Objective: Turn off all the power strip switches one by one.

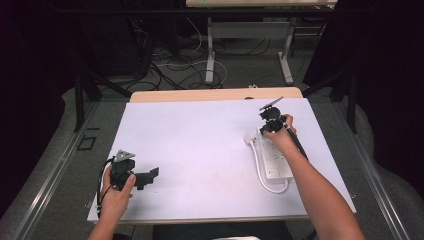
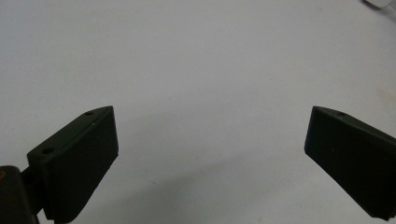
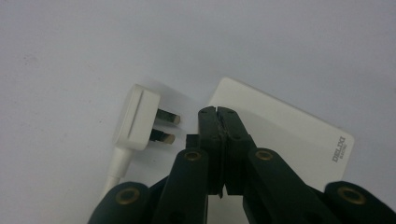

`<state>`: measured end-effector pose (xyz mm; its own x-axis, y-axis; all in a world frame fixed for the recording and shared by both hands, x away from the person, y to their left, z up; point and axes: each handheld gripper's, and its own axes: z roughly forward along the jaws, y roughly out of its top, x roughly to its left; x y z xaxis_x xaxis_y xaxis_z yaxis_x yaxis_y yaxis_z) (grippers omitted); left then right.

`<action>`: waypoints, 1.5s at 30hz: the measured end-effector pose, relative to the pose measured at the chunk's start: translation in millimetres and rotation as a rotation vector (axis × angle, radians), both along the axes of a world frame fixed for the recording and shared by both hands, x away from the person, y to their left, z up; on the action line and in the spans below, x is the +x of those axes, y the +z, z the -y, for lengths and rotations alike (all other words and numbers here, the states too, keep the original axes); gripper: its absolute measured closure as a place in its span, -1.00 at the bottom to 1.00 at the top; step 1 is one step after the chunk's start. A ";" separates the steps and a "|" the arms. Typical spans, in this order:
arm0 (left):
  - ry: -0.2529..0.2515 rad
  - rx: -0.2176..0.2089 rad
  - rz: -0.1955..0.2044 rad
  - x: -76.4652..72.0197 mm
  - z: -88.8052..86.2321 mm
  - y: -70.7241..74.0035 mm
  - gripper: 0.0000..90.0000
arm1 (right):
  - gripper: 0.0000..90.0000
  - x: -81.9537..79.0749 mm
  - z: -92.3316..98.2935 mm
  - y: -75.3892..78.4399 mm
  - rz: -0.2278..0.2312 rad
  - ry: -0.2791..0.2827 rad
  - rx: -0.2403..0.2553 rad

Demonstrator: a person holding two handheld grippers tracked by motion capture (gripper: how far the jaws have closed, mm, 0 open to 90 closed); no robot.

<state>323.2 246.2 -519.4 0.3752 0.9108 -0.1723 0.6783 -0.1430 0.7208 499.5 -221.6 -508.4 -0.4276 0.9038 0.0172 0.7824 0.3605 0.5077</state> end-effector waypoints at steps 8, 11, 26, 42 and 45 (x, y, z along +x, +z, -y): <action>-0.002 -0.002 0.002 0.2 -1.0 1.3 -0.94 | 0.63 -11.8 2.0 11.9 0.034 0.021 0.027; 0.003 -0.004 0.003 -0.3 -1.1 1.2 -0.94 | 0.43 -17.7 2.6 16.8 0.041 0.014 0.036; 0.000 -0.013 0.007 0.5 -0.5 1.8 -0.94 | 0.03 -64.3 23.2 27.5 0.153 0.060 0.097; 0.004 -0.011 0.011 0.3 -0.4 1.9 -0.94 | -0.67 -107.3 58.8 9.0 0.212 -0.017 0.120; 0.004 -0.010 0.011 0.4 -0.6 1.8 -0.94 | -0.74 -114.5 64.4 5.8 0.207 -0.035 0.147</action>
